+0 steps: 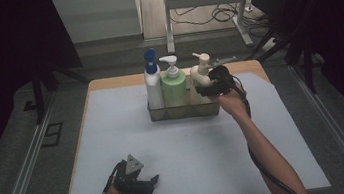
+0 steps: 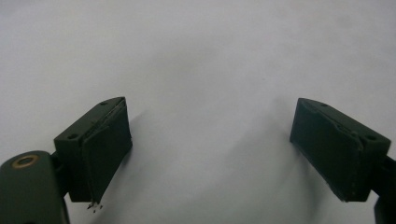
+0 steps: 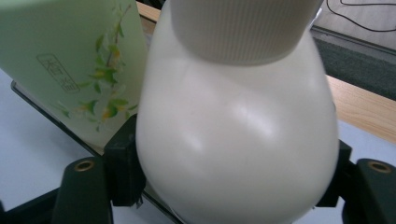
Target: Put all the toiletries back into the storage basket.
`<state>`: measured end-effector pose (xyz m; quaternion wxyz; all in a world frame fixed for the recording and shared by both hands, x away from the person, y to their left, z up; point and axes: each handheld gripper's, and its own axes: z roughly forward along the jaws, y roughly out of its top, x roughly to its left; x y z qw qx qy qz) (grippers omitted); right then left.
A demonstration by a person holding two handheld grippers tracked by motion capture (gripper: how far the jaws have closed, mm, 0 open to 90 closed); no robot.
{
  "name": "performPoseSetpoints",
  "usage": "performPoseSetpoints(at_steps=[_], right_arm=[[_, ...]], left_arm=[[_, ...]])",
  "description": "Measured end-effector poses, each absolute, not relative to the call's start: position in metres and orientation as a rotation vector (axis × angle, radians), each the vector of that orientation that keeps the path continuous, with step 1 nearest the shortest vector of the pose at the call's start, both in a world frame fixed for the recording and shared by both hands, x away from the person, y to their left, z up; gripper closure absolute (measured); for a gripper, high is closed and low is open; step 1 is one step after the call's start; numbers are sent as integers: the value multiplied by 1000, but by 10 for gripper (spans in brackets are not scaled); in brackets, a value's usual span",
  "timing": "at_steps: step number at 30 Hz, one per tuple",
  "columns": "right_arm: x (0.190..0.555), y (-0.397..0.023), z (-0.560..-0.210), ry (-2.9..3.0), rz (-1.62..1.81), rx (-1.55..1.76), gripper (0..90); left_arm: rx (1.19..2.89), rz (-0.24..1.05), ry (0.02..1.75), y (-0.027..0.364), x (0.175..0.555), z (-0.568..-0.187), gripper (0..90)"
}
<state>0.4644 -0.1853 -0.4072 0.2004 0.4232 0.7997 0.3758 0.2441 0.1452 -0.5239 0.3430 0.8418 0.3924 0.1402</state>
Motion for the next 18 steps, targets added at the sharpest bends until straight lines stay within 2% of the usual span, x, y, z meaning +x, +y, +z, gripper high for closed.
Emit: performPoseSetpoints(at_steps=[18], right_arm=[[446,-198,-405,2254,1083,1158,231]], left_arm=[[2186,364,1020,145,244,-524,121]])
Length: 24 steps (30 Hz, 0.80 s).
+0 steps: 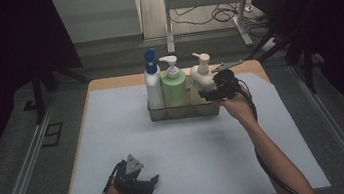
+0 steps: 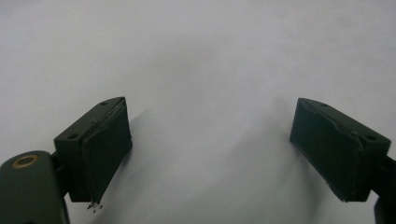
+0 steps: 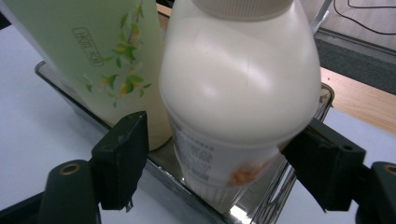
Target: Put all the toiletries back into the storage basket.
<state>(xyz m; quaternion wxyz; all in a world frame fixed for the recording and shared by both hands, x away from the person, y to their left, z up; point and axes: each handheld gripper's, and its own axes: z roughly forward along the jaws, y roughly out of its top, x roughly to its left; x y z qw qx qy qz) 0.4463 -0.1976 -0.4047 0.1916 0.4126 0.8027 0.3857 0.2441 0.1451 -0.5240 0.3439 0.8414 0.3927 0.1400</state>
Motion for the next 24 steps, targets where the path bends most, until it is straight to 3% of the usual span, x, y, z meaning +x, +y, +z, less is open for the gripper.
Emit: performPoseSetpoints(at_steps=[24], right_arm=[[425,-222,-403,2325,1069,1176,189]], left_arm=[[2187,365,1021,145,244,-524,121]])
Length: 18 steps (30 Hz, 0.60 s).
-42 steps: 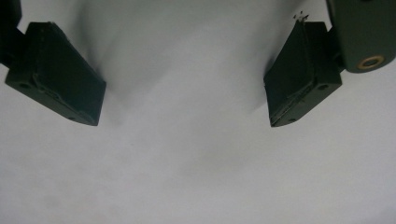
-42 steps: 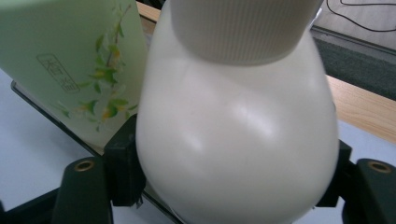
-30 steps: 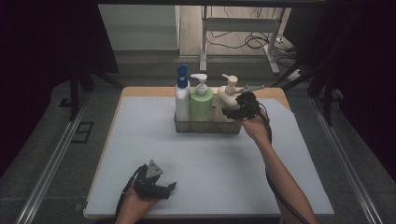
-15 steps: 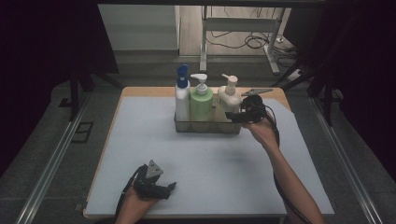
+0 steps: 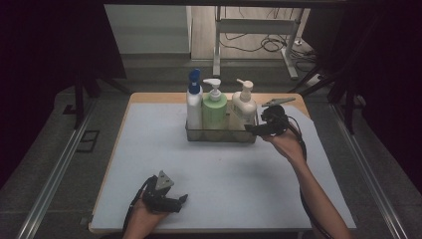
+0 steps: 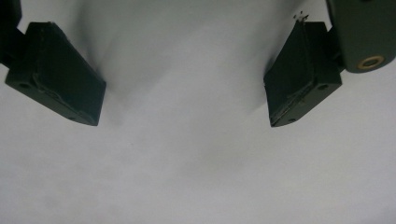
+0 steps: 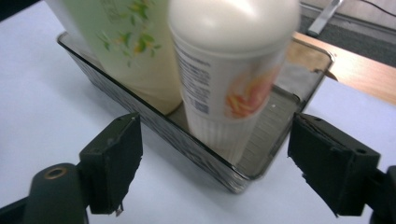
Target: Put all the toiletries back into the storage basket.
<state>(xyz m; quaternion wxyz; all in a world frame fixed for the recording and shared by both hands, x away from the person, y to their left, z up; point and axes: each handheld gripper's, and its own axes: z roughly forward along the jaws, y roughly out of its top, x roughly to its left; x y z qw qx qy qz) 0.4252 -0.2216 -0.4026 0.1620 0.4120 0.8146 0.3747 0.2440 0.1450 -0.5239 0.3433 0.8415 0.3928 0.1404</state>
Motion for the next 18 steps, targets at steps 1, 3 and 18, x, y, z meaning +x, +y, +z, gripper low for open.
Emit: performPoseSetpoints(at_steps=[1,3,18], right_arm=[[425,-222,-403,2325,1069,1176,189],[425,-226,-403,2318,1031,1179,280],[437,-235,-408,2271,960,1209,761]], left_arm=[[2187,365,1021,145,244,-524,121],[2187,365,1021,145,244,-524,121],[2186,364,1021,145,244,-524,121]])
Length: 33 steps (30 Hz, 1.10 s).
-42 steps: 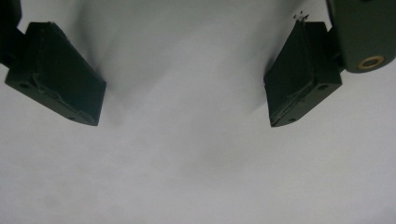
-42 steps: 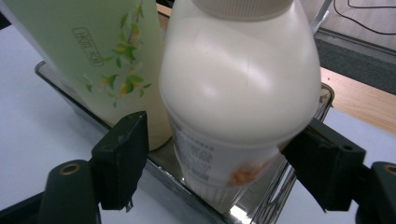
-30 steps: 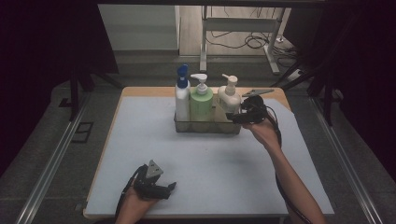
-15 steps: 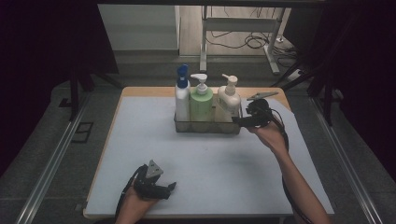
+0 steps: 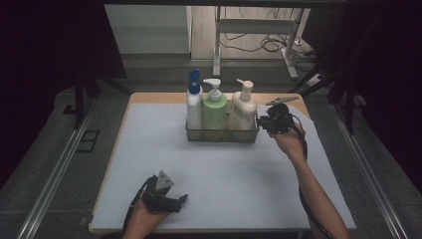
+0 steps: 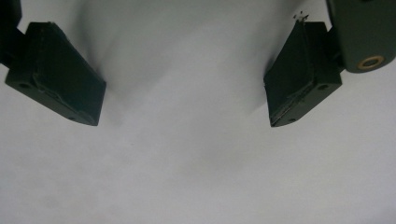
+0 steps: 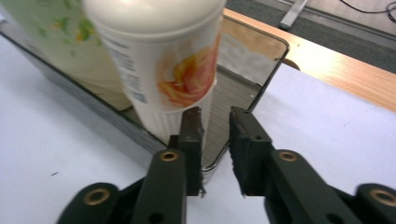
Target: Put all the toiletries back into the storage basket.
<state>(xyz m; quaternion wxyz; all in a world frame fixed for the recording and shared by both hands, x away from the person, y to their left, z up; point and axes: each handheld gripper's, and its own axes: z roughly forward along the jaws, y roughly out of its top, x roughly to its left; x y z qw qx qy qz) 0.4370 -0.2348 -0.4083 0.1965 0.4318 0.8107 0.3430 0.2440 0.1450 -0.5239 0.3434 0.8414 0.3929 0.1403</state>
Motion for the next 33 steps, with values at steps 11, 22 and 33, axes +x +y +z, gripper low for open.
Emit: performPoseSetpoints(at_steps=[11,22,33], right_arm=[[458,-236,-418,2252,956,1252,868],[478,-231,-427,2273,997,1268,891],[490,-224,-440,2308,1005,1286,893]], left_arm=[[2189,366,1020,145,244,-524,121],[2189,365,1020,145,244,-524,121],[2189,364,1020,145,244,-524,121]])
